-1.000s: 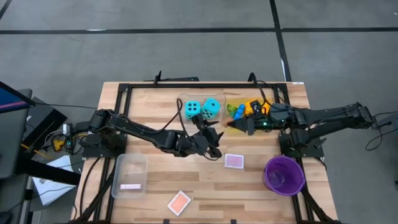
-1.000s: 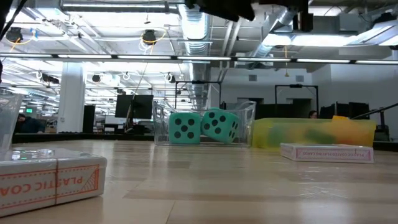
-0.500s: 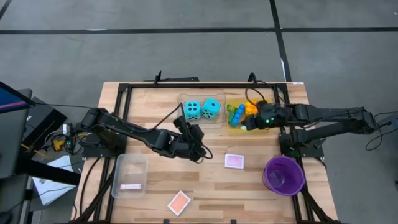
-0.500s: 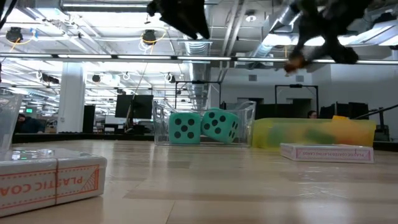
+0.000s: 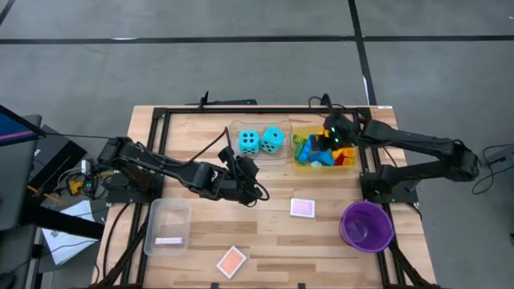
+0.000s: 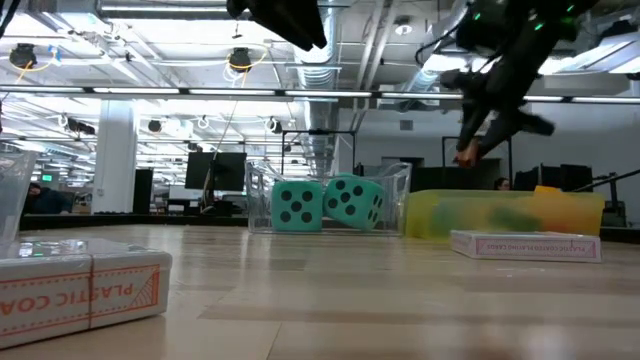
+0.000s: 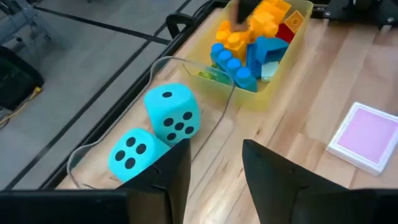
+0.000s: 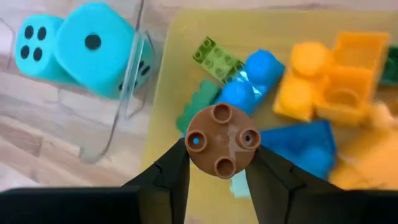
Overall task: Pick & Place Toys
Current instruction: Put the brown game piece into the yellow bin
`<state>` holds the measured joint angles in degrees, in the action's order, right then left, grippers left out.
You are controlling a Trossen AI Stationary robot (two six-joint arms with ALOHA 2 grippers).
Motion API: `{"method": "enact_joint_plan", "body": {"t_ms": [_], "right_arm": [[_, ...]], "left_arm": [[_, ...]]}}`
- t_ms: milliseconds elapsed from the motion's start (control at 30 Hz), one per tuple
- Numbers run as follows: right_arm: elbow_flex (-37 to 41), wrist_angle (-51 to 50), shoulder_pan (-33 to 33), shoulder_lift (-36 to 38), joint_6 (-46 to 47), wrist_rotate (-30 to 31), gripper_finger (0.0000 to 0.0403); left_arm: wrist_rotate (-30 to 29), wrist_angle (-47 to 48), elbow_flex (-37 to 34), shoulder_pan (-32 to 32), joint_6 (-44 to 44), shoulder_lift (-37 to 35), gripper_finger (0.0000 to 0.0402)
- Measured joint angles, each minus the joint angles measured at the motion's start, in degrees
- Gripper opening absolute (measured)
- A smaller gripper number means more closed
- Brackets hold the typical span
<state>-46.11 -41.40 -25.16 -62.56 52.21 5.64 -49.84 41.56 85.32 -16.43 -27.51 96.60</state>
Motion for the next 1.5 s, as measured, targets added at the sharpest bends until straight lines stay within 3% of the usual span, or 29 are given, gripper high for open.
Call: {"method": "enact_joint_plan", "body": {"t_ms": [233, 500, 933, 1500], "right_arm": [[0.00, 9.36, -7.27, -9.49, -5.61, -8.71, 0.0124], [0.00, 15.78, -9.62, -15.88, -5.83, -11.84, 0.0124], [0.02, 18.05, -10.63, -16.50, -5.75, -11.84, 0.0126], [0.02, 17.95, -10.57, -16.50, -6.67, -11.75, 0.0175]], "left_arm": [[0.72, 0.00, -0.02, -0.22, -2.62, 0.00, 0.0128], [0.72, -0.06, -0.02, -1.06, -4.90, 0.00, 0.0122], [0.69, -0.53, -0.02, -1.51, -4.94, 0.00, 0.0118], [0.67, -0.51, -0.02, -1.54, -4.93, 0.00, 0.0117]]}}
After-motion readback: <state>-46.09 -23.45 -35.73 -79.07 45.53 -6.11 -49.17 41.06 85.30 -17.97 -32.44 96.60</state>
